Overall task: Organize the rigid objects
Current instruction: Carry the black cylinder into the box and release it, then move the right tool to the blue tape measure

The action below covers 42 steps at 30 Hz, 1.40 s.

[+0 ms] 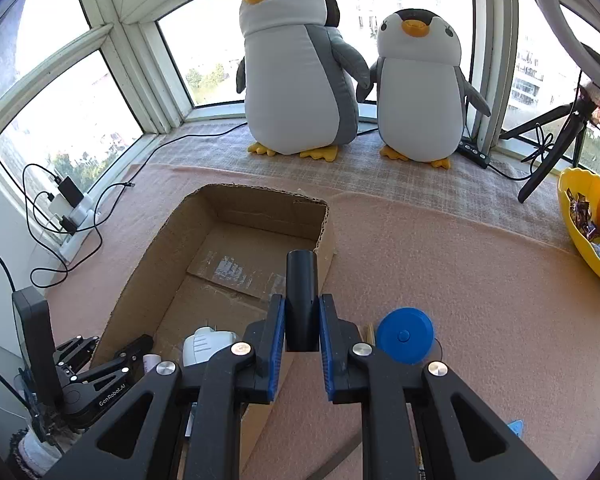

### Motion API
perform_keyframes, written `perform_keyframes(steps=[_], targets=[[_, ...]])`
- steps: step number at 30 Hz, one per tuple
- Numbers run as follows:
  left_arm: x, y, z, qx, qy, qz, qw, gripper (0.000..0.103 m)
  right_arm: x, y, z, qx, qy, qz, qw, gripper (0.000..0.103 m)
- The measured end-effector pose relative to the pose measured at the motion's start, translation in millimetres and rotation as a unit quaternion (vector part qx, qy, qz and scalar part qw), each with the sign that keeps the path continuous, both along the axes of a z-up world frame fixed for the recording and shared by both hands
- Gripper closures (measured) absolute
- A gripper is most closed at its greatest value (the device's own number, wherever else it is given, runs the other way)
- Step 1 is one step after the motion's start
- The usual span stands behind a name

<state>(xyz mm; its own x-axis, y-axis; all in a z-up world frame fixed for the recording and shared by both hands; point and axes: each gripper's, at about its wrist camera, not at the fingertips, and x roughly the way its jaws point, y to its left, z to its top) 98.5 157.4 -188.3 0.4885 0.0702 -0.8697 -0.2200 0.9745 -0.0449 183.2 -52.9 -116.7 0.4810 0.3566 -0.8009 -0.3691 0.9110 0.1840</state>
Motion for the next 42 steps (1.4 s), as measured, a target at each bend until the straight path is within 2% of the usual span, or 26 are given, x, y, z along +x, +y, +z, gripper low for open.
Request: perform_keyframes(steps=[7, 19, 20, 21, 23, 35, 42], targets=[[-0.8, 0.9, -0.1, 0.0, 0.0, 0.0, 1.0, 0.065, -5.3, 26.3, -8.3, -0.005, 0.005, 0.023, 1.0, 0.088], [-0.9, 0.6, -0.4, -0.002, -0.001, 0.0, 1.0, 0.065, -7.1, 45.1, -15.3, -0.022, 0.007, 0.039, 0.999, 0.088], [-1.4, 1.1, -0.4, -0.001, -0.001, 0.0, 1.0, 0.065, -6.7, 44.8, -15.4, -0.021, 0.009, 0.04, 0.999, 0.082], [-1.2, 0.9, -0.4, -0.002, -0.001, 0.0, 1.0, 0.065, -6.6, 44.4, -15.3, -0.018, 0.012, 0.04, 0.999, 0.067], [-0.8, 0.6, -0.5, -0.001, -0.001, 0.0, 1.0, 0.065, -8.1, 41.8, -13.1, -0.016, 0.004, 0.034, 0.999, 0.047], [-1.1, 1.7, -2.5, -0.003, -0.002, 0.0, 1.0, 0.065, -11.6, 31.9, -3.7, -0.007, -0.005, 0.035, 0.999, 0.046], [-1.1, 1.7, -2.5, -0.003, -0.002, -0.001, 1.0, 0.065, -6.7, -15.9, 1.4, 0.023, 0.003, -0.002, 1.0, 0.046]])
